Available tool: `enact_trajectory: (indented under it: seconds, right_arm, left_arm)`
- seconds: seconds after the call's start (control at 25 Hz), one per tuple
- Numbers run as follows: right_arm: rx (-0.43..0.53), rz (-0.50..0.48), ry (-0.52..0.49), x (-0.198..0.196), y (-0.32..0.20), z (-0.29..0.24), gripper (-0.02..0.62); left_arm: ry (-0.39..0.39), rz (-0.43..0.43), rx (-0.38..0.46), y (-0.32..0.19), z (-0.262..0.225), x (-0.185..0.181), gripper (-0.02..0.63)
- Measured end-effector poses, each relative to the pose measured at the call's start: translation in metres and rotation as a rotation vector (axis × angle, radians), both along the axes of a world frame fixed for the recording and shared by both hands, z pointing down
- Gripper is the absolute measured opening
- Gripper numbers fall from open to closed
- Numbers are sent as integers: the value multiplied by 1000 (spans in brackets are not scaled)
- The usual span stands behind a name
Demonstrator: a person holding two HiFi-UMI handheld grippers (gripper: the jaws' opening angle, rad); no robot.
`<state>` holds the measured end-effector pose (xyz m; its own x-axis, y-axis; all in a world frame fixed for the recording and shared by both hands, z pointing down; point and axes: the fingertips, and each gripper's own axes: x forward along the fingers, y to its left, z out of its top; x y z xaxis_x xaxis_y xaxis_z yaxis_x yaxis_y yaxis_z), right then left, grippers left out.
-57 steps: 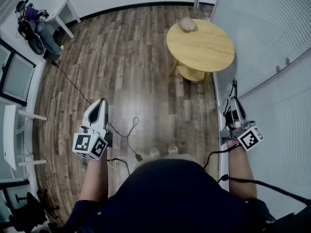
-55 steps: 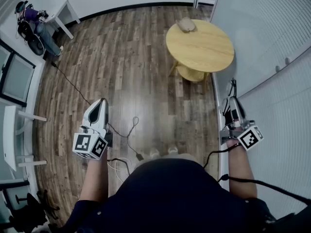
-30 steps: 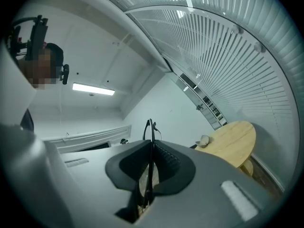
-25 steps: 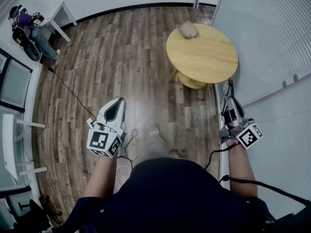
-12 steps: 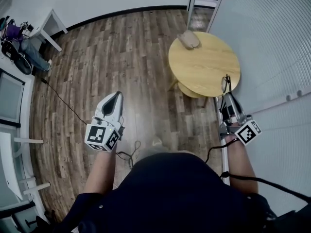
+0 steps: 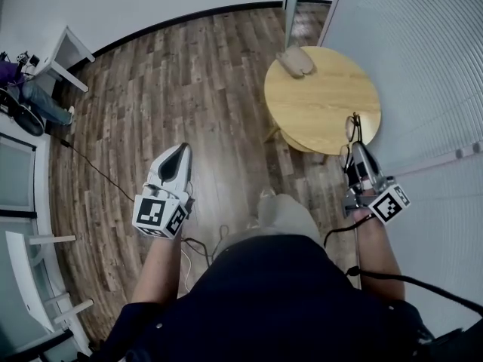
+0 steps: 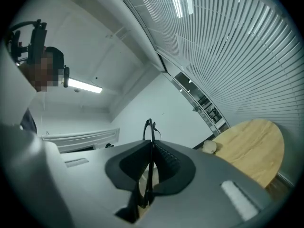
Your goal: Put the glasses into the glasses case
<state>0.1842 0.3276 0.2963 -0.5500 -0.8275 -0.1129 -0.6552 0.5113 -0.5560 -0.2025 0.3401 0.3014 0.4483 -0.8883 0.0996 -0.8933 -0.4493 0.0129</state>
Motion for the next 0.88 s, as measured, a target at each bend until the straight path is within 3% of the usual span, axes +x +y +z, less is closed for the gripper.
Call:
enact_trajectory:
  seconds: [0.16,0.52,0.88]
  right_arm:
    - [-15,-12,3,-4,-18,4,28]
    - [-39,-51,-15,-18,-133,13,28]
    - [-34,-120,-56,-23,-232,1,28]
  left_arm:
    - [5,-14,-8,-16,-1,-5,5]
    - [-14,-69,-31,-117,1,-23,5]
    - [-49,-73,-30,-200,-28,-6,5]
